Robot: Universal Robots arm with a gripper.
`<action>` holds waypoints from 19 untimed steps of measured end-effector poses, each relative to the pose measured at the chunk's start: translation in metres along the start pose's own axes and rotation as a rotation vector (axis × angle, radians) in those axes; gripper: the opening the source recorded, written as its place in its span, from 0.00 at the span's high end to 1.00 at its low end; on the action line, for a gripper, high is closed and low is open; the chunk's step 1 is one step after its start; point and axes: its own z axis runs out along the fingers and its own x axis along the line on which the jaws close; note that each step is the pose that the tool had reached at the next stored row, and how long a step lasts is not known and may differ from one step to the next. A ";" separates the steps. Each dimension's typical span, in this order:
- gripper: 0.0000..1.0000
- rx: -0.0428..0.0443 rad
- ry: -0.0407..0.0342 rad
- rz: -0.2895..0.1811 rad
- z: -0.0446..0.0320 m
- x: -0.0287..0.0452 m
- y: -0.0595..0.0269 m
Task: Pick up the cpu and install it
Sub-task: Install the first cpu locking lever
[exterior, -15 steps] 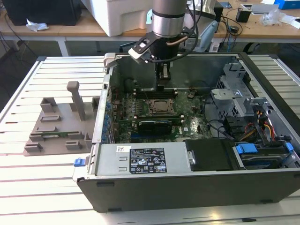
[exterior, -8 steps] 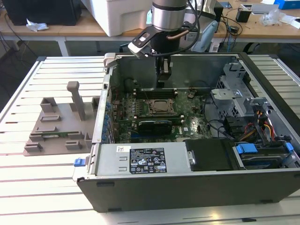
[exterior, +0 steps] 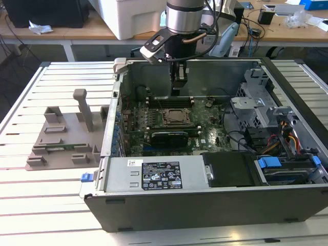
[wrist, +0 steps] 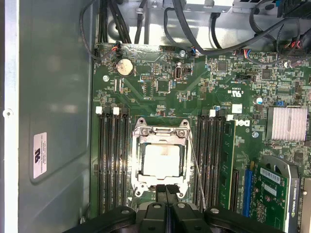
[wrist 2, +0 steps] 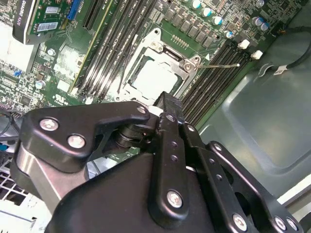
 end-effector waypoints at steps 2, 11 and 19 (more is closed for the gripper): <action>0.89 -0.0015 -0.0022 -0.062 0.0000 0.0000 0.0000; 0.89 -0.0060 -0.0089 -0.254 0.0000 0.0000 0.0000; 0.89 -0.0089 -0.0133 -0.379 0.0000 0.0000 0.0000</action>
